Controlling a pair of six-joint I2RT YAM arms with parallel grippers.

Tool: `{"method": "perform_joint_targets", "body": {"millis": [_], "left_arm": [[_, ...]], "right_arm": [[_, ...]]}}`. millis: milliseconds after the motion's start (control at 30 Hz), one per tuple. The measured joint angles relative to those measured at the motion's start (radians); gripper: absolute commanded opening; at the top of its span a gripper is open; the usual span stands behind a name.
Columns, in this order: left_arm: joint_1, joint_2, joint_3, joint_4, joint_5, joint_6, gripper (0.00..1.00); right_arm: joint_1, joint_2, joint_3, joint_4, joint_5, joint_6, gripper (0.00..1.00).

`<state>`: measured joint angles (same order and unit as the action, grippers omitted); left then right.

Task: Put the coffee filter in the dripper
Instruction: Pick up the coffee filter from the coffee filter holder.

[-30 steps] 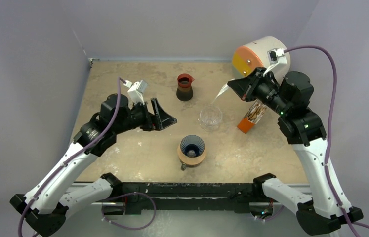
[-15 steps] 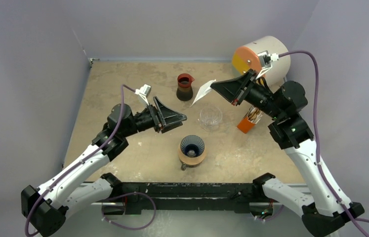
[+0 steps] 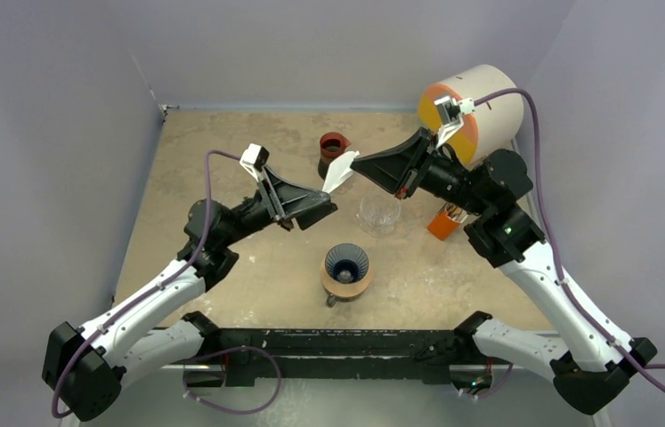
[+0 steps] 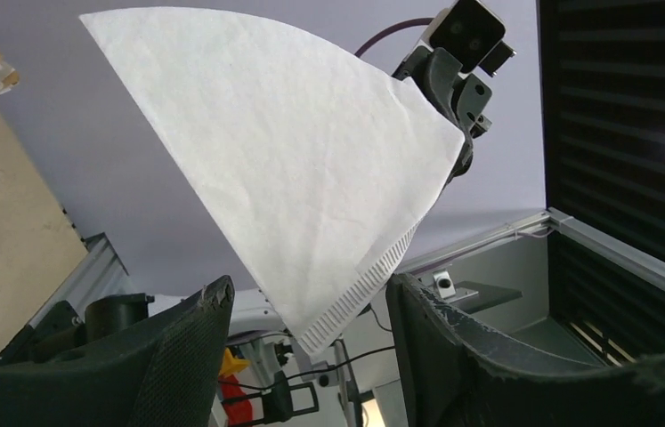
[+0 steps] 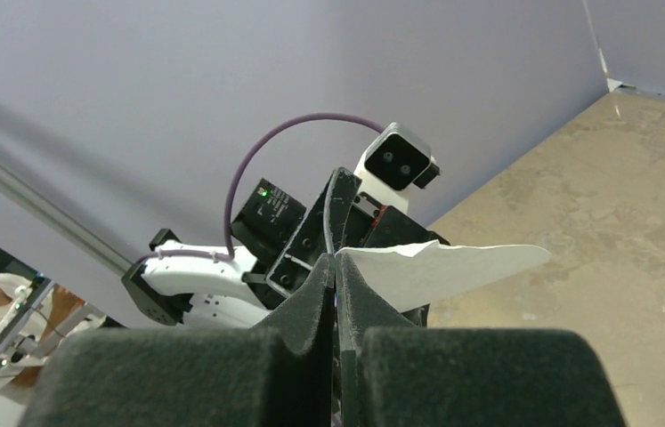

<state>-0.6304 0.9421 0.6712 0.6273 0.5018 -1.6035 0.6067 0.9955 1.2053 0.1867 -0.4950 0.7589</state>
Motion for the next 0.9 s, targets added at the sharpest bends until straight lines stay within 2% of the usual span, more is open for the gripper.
{"method": "perform_joint_targets", "body": {"millis": [133,367,767,900], "left_arm": [[0.0,0.005,-0.018,0.07,0.001,-0.043,0.56],[0.0,0.008,-0.023,0.129,0.005,-0.082,0.35],[0.0,0.008,-0.024,0.16,0.012,-0.089,0.24],[0.0,0.009,-0.024,0.165,0.012,-0.089,0.14]], "right_arm": [[0.026,0.006,0.0,0.006,0.003,-0.008,0.0],[0.043,-0.006,-0.023,0.011,0.005,-0.019,0.0],[0.048,-0.107,-0.087,0.005,0.005,-0.026,0.0],[0.048,-0.132,-0.107,0.004,0.005,-0.031,0.0]]}}
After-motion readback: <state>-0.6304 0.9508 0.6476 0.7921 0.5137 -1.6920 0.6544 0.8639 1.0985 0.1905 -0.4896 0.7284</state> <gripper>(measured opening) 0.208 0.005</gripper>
